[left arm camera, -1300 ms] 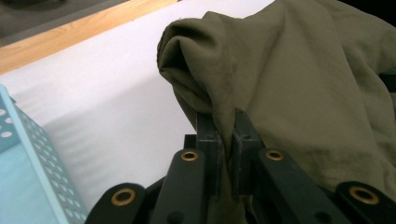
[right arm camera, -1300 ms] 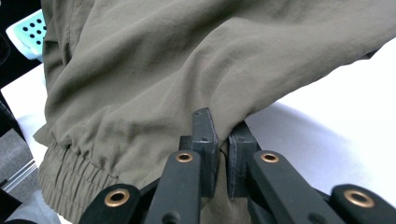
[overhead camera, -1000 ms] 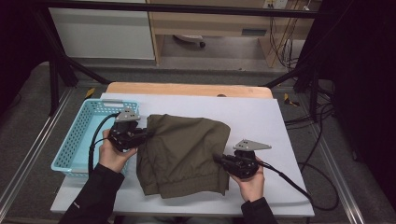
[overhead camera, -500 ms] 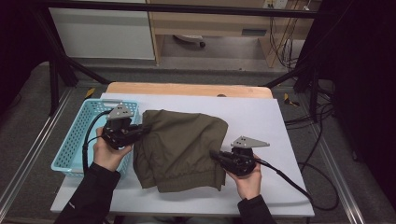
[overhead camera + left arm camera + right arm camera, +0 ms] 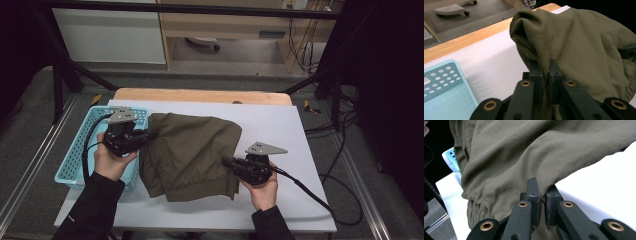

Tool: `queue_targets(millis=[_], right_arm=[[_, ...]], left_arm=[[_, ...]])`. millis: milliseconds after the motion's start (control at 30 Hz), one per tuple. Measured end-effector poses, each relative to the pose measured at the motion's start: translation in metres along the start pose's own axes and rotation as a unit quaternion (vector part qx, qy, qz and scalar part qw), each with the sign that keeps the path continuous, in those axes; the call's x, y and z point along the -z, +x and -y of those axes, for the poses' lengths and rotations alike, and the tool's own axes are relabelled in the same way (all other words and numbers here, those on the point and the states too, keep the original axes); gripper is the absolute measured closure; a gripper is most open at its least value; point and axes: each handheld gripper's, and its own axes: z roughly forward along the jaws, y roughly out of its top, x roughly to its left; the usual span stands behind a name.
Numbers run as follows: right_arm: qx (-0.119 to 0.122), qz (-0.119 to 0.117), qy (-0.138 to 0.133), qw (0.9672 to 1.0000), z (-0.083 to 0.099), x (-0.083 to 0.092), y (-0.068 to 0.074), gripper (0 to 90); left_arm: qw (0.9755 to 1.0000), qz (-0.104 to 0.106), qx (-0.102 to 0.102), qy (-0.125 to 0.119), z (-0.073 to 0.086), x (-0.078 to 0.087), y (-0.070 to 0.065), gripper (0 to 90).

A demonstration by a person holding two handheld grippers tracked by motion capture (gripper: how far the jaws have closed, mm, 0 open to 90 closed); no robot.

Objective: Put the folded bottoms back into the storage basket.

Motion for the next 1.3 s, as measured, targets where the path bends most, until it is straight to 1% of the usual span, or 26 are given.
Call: queue_targets(millis=[400,600,733,1000,1300], right_arm=[[0.006,-0.004,-0.010,0.9999,-0.010,0.000,0.005,85.2],[0.008,-0.006,-0.013,0.9999,-0.014,0.000,0.008,85.2],[0.009,-0.008,-0.017,0.9998,-0.017,0.000,0.009,85.2],[0.016,-0.010,-0.022,0.9996,-0.025,-0.001,0.014,85.3],[0.023,-0.011,-0.030,0.9992,-0.033,-0.004,0.020,85.3]], left_arm=[[1.0000,-0.002,-0.002,-0.008,-0.005,0.011,0.003,84.2],[0.9999,-0.001,0.001,-0.012,-0.006,0.015,0.005,84.1],[0.9999,0.000,-0.002,-0.016,-0.007,0.019,0.006,84.1],[0.9997,-0.004,-0.004,-0.022,-0.012,0.027,0.008,84.1],[0.9995,-0.007,-0.001,-0.031,-0.016,0.037,0.014,84.0]])
